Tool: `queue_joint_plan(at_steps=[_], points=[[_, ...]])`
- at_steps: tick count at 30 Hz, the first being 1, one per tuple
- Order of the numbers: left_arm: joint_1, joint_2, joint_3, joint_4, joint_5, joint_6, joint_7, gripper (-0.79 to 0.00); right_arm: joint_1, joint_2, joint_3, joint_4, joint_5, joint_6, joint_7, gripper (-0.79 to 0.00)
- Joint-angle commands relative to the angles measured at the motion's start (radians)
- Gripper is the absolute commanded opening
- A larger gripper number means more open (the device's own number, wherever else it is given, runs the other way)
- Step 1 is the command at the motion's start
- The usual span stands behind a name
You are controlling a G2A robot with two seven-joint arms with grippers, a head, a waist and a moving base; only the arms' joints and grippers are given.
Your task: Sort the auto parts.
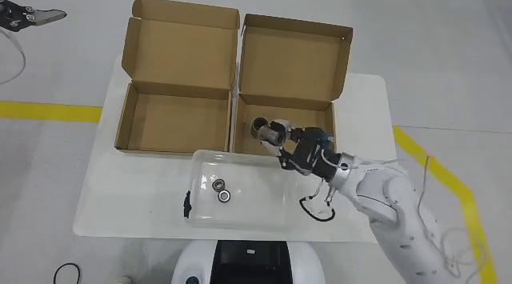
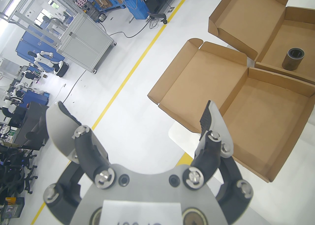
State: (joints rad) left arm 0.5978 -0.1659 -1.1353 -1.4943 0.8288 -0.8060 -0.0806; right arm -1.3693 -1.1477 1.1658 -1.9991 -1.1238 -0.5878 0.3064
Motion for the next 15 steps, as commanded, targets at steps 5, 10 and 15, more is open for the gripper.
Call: queue_joint_plan(at_steps=[5,10,15], points=[[0.0,0.0,0.0,0.0,0.0,0.0,0.0,0.0,0.005,0.0,0.0,0.039,-0.014,0.08,0.098,-0.785],[0.0,0.0,0.0,0.0,0.0,0.0,0.0,0.0,0.053,-0.006,-0.029,0.062,0.008,0.145,0.238,-0.785],[0.0,0.0,0.0,0.0,0.0,0.0,0.0,0.0,0.111,-0.013,-0.056,0.127,0.036,0.195,0.345,-0.785]])
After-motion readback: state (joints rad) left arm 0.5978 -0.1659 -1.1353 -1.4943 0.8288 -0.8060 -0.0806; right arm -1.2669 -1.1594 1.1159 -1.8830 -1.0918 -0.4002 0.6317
